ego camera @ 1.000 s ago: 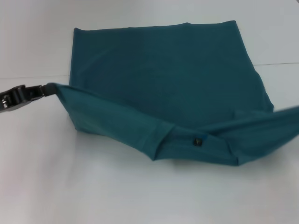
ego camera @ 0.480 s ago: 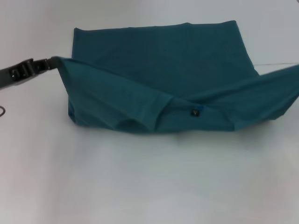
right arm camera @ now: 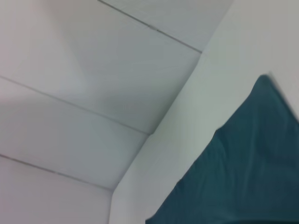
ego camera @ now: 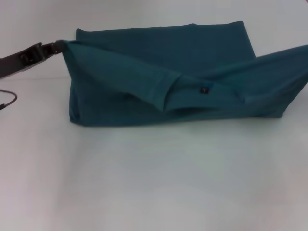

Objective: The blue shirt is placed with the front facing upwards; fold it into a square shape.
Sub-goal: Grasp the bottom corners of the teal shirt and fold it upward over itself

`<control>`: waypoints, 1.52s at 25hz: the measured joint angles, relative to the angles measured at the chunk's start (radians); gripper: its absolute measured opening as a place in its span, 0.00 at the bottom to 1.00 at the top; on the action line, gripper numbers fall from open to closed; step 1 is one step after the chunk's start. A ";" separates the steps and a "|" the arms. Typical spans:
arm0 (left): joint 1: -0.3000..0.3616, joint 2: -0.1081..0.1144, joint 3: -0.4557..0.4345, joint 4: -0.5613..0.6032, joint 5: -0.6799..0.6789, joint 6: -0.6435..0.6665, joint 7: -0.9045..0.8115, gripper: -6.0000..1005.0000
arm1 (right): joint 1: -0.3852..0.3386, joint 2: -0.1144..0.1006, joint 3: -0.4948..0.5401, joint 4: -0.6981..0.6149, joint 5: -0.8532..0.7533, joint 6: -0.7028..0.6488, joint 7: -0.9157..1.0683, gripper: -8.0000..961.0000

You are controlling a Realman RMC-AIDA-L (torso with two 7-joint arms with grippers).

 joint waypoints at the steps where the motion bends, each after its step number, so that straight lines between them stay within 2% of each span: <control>1: -0.007 -0.003 0.000 0.002 0.000 -0.013 0.004 0.06 | 0.004 0.000 0.000 0.002 0.000 0.011 -0.002 0.13; 8: -0.059 -0.014 0.018 0.053 0.000 -0.102 0.047 0.07 | 0.033 -0.001 -0.002 0.048 0.001 0.091 -0.041 0.14; 13: -0.085 -0.008 0.074 0.081 0.000 -0.151 0.051 0.07 | 0.058 -0.002 -0.006 0.077 0.001 0.151 -0.072 0.15; 22: -0.136 0.012 0.080 0.145 0.005 -0.197 0.065 0.08 | 0.095 -0.001 -0.047 0.115 0.001 0.208 -0.094 0.17; 28: -0.162 0.018 0.114 0.194 0.006 -0.269 0.077 0.08 | 0.119 0.010 -0.089 0.139 0.001 0.265 -0.108 0.18; 38: -0.169 -0.005 0.183 0.200 0.001 -0.395 0.084 0.09 | 0.180 0.022 -0.137 0.236 0.000 0.430 -0.170 0.20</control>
